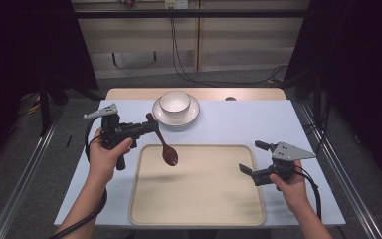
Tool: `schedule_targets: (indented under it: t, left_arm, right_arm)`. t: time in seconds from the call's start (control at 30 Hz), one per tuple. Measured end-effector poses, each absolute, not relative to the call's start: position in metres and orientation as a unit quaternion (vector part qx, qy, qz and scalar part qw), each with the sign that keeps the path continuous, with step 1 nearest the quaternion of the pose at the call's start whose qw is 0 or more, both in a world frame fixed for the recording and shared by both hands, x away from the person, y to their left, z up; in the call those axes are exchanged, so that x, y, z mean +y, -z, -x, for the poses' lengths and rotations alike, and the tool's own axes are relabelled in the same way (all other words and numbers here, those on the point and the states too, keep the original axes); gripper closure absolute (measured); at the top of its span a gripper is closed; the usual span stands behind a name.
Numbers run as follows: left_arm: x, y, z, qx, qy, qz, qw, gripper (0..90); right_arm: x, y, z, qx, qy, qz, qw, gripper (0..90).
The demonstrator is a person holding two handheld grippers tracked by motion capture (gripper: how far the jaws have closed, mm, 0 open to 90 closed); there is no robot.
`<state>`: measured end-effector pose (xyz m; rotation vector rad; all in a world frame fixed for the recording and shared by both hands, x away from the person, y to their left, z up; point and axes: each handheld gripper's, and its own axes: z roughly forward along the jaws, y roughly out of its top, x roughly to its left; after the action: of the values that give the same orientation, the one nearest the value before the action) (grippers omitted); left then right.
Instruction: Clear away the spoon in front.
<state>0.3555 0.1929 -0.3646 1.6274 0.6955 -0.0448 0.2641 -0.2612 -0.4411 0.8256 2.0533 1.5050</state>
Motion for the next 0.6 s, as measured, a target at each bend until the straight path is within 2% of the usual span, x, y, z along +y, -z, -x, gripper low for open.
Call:
schedule_targets:
  t: [0.6]
  left_arm:
    - [0.185, 0.384, -0.345, 0.302, 0.044, -0.718, 0.626, 84.0]
  right_arm:
    - [-0.262, 0.441, -0.264, 0.746, -0.548, -0.299, 0.232, 1.8]
